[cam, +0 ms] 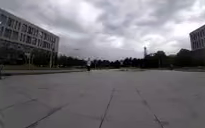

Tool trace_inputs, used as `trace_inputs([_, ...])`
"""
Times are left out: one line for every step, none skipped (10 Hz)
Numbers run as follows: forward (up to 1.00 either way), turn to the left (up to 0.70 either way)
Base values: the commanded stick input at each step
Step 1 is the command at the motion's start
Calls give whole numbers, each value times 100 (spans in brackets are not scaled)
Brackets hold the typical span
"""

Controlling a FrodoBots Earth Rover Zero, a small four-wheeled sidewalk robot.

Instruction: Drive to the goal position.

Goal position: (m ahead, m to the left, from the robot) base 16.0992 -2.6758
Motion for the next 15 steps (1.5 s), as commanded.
trace_inputs([70, 0])
trace_inputs([70, 0])
trace_inputs([70, 0])
trace_inputs([70, 0])
trace_inputs([70, 0])
trace_inputs([70, 0])
trace_inputs([70, 0])
trace_inputs([70, 0])
trace_inputs([70, 0])
trace_inputs([70, 0])
trace_inputs([70, 0])
trace_inputs([70, 0])
trace_inputs([70, 0])
trace_inputs([70, 0])
trace_inputs([70, 0])
